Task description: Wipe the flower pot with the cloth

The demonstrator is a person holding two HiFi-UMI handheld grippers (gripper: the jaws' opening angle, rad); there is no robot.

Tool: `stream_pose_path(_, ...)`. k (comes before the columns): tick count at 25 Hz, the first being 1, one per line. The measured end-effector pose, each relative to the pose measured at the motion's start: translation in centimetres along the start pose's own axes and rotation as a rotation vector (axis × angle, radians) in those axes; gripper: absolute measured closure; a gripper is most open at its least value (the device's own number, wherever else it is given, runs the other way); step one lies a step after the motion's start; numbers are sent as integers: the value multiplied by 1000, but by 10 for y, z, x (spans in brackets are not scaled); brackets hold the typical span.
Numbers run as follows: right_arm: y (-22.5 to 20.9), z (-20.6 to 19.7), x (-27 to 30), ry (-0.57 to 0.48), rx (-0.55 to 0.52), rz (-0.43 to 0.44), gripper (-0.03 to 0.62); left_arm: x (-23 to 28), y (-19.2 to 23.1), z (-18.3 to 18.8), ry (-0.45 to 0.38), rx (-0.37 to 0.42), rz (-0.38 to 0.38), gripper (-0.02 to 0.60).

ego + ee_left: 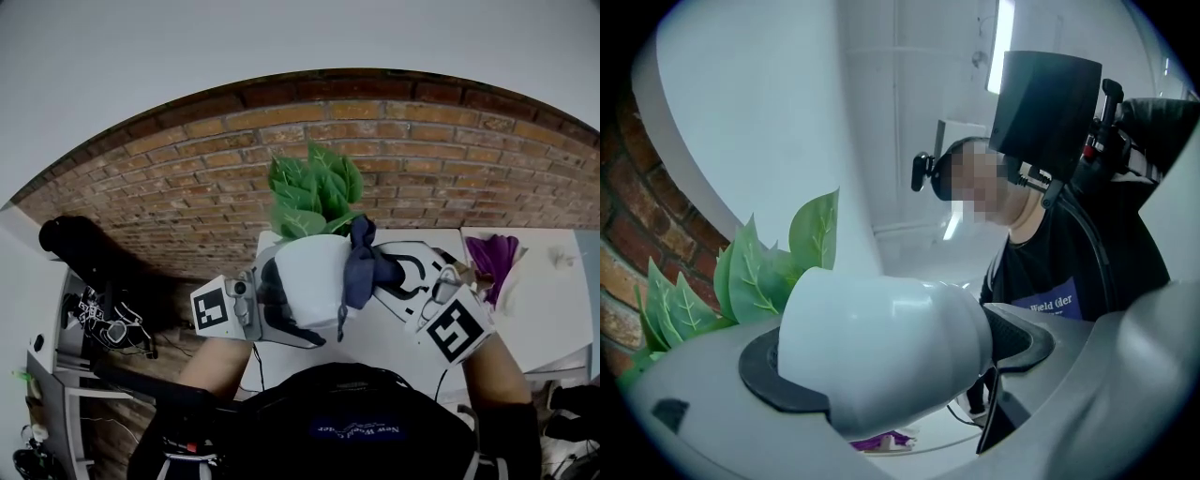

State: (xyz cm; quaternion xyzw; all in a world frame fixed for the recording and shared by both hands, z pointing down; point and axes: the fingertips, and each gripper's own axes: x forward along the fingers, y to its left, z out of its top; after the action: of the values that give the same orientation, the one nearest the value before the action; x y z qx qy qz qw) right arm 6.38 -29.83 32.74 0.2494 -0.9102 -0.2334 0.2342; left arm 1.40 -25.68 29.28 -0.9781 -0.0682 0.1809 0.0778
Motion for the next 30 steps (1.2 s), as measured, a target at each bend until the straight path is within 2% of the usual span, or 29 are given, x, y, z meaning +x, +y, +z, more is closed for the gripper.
stream_pose_path(5, 35, 26, 11, -28, -13, 113, 488, -24, 20, 19, -41, -26, 44, 51)
stream_pose_path(10, 64, 28, 7, -78, -16, 204, 488, -24, 21, 21, -66, -23, 45, 51)
stream_pose_path(12, 53, 25, 8, -117, 28, 188, 488, -22, 19, 25, -83, -37, 33, 52)
stream_pose_path(14, 31, 17, 11, -135, 120, 129, 488, -20, 14, 29, -102, -48, 10, 52)
stream_pose_path(16, 11, 7, 16, -113, 211, 69, 488, -17, 10, 32, -109, -50, -13, 52)
stream_pose_path(18, 2, 3, 23, -87, 244, 42, 488, -15, 6, 31, -110, -54, -24, 52)
stream_pose_path(23, 11, 15, 29, -126, 207, 71, 488, -14, 9, 32, -125, -51, 1, 52)
stream_pose_path(30, 63, 32, 16, -174, 138, 226, 488, -21, 18, 31, -125, -39, 46, 52)
